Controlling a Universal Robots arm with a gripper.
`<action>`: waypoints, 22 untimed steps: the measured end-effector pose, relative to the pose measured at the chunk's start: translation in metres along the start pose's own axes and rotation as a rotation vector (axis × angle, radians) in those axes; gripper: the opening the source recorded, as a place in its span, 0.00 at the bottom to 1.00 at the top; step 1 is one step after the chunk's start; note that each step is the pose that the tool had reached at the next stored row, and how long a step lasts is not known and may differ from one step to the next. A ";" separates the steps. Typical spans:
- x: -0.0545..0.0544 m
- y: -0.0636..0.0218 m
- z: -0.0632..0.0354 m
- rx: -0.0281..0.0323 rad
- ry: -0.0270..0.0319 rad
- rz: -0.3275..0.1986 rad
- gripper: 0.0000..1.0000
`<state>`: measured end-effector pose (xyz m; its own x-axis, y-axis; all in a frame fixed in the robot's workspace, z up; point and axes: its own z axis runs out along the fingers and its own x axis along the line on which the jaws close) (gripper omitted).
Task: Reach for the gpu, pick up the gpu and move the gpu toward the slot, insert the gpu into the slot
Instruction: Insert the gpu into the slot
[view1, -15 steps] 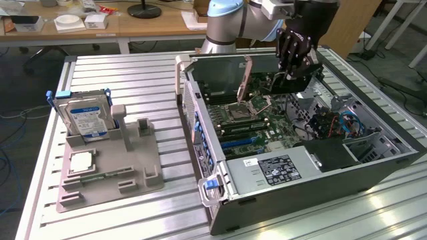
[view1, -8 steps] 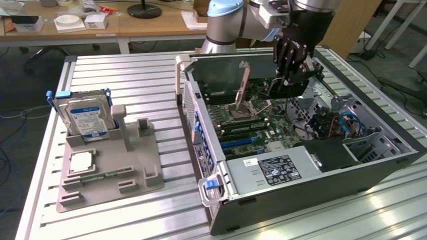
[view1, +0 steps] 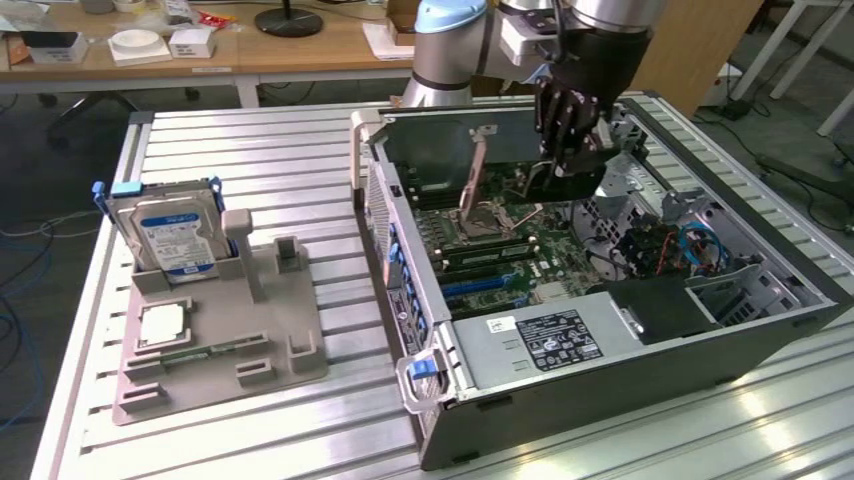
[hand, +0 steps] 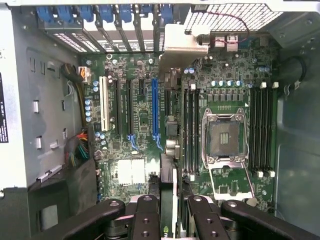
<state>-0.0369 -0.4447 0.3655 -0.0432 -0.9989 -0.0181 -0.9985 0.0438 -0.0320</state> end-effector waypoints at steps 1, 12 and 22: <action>0.000 0.0013 0.0003 0.0023 -0.0002 0.000 0.26; 0.001 0.0124 0.0101 0.0031 -0.0013 -0.026 0.26; 0.004 0.0190 0.0152 0.0030 -0.0015 -0.032 0.26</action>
<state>-0.0556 -0.4480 0.3496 -0.0115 -0.9998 -0.0185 -0.9993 0.0122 -0.0356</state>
